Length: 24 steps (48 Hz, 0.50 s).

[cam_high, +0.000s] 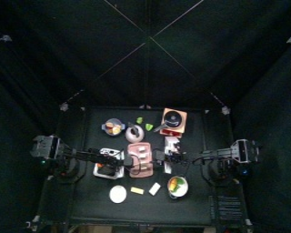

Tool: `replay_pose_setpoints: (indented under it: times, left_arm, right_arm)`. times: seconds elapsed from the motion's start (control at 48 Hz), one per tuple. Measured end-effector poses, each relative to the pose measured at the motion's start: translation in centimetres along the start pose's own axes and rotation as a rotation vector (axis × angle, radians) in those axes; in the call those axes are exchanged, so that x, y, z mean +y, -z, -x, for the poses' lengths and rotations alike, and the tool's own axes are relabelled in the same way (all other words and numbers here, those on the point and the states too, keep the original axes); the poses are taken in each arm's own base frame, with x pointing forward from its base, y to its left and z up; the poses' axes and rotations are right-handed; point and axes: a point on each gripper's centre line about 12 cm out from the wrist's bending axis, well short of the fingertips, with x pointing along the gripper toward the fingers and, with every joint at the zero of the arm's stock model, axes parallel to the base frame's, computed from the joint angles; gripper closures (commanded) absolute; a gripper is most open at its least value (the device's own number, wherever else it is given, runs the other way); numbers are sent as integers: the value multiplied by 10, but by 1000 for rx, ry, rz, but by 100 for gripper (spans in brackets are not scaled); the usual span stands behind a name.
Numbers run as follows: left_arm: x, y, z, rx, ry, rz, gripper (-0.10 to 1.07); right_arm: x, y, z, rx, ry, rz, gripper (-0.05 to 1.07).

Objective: Cut sushi roll

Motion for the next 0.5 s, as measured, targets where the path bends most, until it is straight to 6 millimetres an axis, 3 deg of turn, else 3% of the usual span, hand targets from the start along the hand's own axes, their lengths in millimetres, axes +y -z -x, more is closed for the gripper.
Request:
replay_pose_setpoints:
  times: [0.5]
  left_arm:
    - [0, 2, -4, 11, 1, -1, 59]
  right_arm:
    - [0, 0, 0, 0, 0, -2, 73]
